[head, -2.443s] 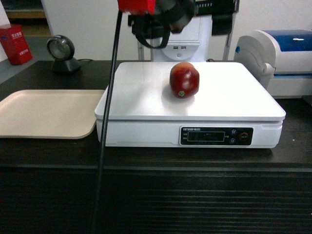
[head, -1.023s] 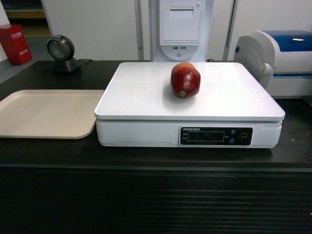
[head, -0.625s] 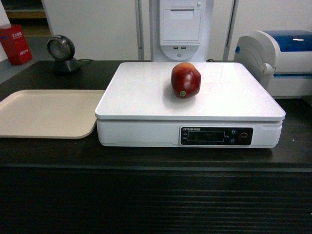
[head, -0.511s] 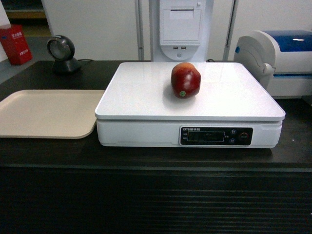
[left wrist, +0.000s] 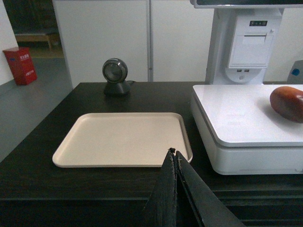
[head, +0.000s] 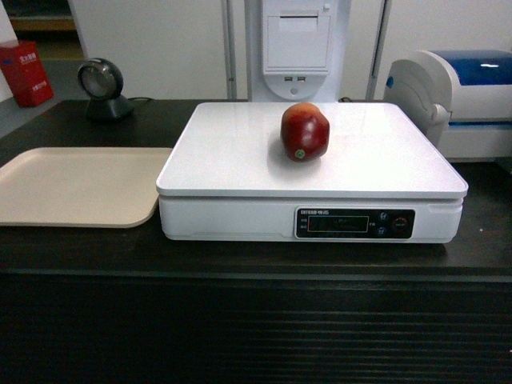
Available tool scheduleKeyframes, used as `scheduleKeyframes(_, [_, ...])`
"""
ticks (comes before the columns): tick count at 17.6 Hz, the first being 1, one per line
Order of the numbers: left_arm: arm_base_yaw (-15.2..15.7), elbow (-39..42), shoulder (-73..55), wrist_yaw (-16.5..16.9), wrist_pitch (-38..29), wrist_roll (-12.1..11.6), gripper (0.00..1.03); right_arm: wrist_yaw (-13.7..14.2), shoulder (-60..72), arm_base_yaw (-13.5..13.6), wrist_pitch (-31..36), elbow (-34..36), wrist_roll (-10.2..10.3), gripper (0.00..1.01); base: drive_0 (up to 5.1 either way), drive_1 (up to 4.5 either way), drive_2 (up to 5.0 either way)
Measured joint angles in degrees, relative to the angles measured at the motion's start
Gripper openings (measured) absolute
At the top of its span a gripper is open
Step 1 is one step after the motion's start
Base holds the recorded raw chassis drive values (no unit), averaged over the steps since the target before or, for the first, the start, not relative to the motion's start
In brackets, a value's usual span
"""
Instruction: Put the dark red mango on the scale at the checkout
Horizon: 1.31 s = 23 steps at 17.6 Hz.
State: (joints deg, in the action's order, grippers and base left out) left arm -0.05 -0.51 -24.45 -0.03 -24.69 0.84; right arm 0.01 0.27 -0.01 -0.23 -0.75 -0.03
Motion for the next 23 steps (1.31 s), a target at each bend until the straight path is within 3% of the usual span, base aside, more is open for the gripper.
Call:
scheduleKeyframes(5, [0.00, 0.00, 9.99, 0.00, 10.25, 0.00, 0.02, 0.00, 0.00, 0.00, 0.02, 0.00, 0.00, 0.98, 0.0, 0.00, 0.0])
scheduleKeyframes(10, [0.00, 0.00, 15.04, 0.00, 15.39, 0.00, 0.02, 0.00, 0.00, 0.00, 0.02, 0.00, 0.00, 0.98, 0.0, 0.00, 0.0])
scheduleKeyframes(11, [0.00, -0.02, 23.17, -0.02, 25.51, -0.02, 0.02, 0.02, 0.00, 0.00, 0.00, 0.00, 0.00, 0.98, 0.0, 0.00, 0.0])
scheduleKeyframes(18, [0.00, -0.02, 23.91, -0.02, 24.74, -0.04, 0.02, 0.00, 0.00, 0.00, -0.04, 0.00, 0.00, 0.98, 0.0, 0.00, 0.0])
scheduleKeyframes(19, [0.00, -0.02, 23.91, -0.02, 24.79, -0.04, 0.05, 0.00, 0.00, 0.00, 0.00, 0.00, 0.00, 0.98, 0.0, 0.00, 0.0])
scheduleKeyframes(23, [0.00, -0.02, 23.91, 0.00, 24.85, -0.04, 0.52, 0.00, 0.00, 0.00, 0.02, 0.00, 0.00, 0.98, 0.0, 0.00, 0.0])
